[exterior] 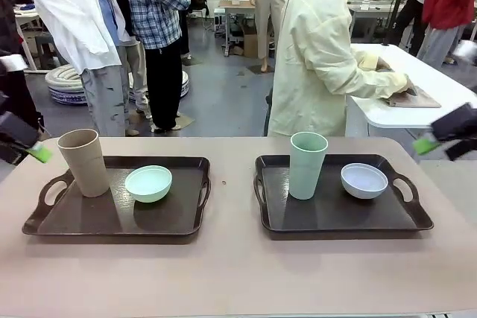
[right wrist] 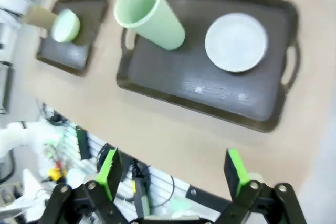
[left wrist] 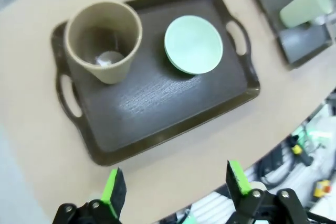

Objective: Set up a tray with a mat and arrange the tableware.
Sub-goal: Pick up the Picnic Bowl and Reusable plastic cup from the Handle tray in front of the human's position and hold them in the air.

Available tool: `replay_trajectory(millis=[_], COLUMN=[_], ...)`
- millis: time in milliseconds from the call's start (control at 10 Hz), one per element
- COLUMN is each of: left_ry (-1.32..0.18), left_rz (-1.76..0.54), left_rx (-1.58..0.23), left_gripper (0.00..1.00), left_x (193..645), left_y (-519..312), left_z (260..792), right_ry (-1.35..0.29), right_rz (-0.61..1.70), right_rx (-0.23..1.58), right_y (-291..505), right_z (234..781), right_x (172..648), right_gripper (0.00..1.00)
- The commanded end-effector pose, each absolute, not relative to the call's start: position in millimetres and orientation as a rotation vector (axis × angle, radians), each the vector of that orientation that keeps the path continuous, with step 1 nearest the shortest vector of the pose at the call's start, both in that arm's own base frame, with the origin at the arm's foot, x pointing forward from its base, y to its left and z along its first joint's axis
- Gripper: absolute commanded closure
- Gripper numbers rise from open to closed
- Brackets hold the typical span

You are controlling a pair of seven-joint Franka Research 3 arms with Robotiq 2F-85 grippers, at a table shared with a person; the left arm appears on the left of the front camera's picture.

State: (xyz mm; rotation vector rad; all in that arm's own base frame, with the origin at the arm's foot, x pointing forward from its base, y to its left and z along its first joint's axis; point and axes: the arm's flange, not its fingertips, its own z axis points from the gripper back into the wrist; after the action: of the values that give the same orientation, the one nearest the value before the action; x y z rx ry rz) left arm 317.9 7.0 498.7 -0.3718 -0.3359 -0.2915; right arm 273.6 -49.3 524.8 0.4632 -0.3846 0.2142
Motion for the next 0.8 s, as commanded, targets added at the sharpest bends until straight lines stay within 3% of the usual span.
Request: replay_trajectory(millis=[0, 400, 700], left_ry=[-0.350, -0.426, -0.413], left_rz=[-0.257, -0.111, -0.058], left_rx=[-0.551, -0.955, -1.035], left_gripper=[0.00, 0.00, 0.00], left_x=[281.2, 291.3, 304.2], left_y=[54.3, 141.9, 130.0], left_z=[459.8, 454.3, 450.0], right_ry=[-0.418, -0.514, -0.577], right_rz=[0.157, 0.068, 0.081], right_rx=[0.613, 0.878, 1.007], right_y=[-86.2, -158.9, -163.3], right_z=[445.7, 420.4, 409.9], right_x=[214.6, 204.8, 208.2], right_gripper=[0.00, 0.00, 0.00])
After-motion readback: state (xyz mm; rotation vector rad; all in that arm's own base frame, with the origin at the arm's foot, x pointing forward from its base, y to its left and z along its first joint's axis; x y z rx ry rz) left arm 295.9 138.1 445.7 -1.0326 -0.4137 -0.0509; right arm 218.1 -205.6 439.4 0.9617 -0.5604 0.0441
